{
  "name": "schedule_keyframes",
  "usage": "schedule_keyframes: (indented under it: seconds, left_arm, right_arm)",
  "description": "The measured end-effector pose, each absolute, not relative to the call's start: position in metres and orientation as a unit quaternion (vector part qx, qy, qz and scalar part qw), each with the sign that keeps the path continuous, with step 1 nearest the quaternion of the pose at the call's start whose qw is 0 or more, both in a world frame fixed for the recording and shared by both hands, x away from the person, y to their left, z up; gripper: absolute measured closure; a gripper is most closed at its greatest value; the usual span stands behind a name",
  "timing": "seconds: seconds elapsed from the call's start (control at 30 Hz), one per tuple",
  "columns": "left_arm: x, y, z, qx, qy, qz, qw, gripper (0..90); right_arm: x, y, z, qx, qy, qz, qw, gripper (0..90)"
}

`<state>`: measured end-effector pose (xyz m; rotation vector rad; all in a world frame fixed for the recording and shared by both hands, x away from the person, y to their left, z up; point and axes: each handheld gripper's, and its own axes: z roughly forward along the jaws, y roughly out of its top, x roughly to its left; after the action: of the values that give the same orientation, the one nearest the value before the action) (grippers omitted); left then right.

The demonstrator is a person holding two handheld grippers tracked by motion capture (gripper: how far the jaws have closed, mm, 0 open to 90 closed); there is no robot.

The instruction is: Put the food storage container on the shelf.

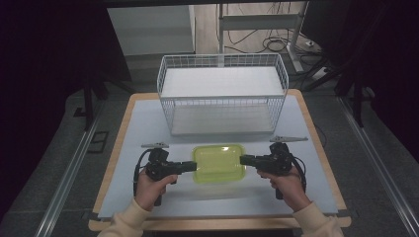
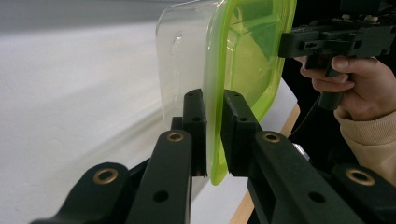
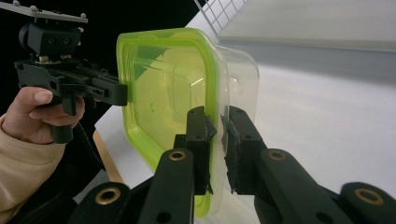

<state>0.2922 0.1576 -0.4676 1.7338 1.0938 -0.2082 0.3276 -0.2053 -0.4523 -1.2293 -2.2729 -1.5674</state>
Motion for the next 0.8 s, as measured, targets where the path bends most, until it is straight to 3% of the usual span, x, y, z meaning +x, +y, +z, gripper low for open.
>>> schedule_keyframes:
  seconds: [0.8]
  left_arm:
    - [0.302,0.164,-0.426,0.719,0.438,-0.064,0.536,81.0]
  right_arm:
    - [0.336,-0.201,-0.410,-0.386,-0.748,-0.539,0.036,80.8]
